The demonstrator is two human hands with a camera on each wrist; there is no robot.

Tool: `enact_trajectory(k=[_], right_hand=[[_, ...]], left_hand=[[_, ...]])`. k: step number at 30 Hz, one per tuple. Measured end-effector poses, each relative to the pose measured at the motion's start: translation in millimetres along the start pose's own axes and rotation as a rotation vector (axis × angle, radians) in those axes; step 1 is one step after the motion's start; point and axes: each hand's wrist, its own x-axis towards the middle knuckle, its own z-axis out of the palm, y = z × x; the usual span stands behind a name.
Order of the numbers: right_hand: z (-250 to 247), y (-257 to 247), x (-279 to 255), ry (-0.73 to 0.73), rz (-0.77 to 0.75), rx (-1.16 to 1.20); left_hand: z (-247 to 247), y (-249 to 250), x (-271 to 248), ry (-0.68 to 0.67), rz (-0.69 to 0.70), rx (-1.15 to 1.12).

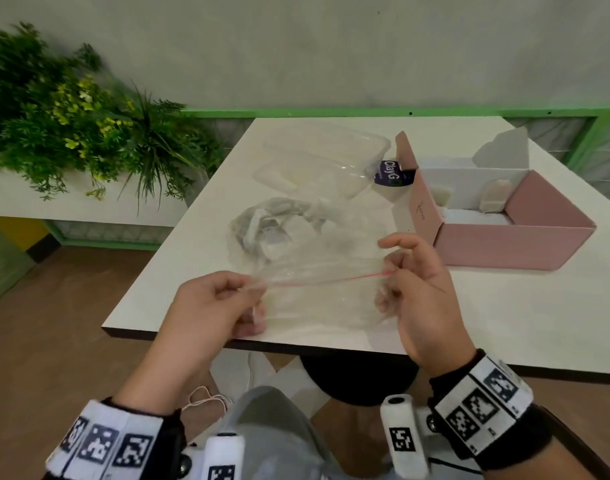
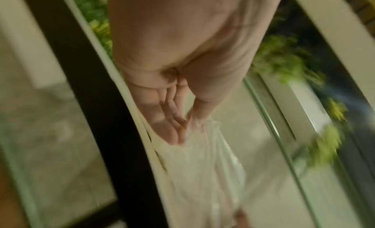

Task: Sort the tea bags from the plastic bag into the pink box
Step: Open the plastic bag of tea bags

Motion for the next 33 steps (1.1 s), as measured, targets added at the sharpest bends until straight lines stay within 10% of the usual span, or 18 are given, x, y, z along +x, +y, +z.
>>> enact_trajectory(k=[8,17,21,27,33], right_hand=[[5.1,4.7,-2.2,-0.044,-0.111,-0.343],[-7.4,-3.8,7.4,0.091,0.200,0.381],[-10.3,-6.3,4.9,-0.022,0.188,0.400],[7.4,-2.9,-2.1,-0.192,-0.012,-0.224],[1.3,-0.3,1.3,-0.004,0.050,0.041]], left_hand=[[11.8,16.8,5.1,-0.212,-0.192,-0.788],[9.0,-10.5,2.8,-0.392,0.077,0.310],[13.5,-1.3,7.3,-0.224,-0.016,-0.108],[1.0,17.7,12.4,-0.225,-0.170,-0.798],[-2.4,-0.2,4.8,-0.282,0.046,-0.046]])
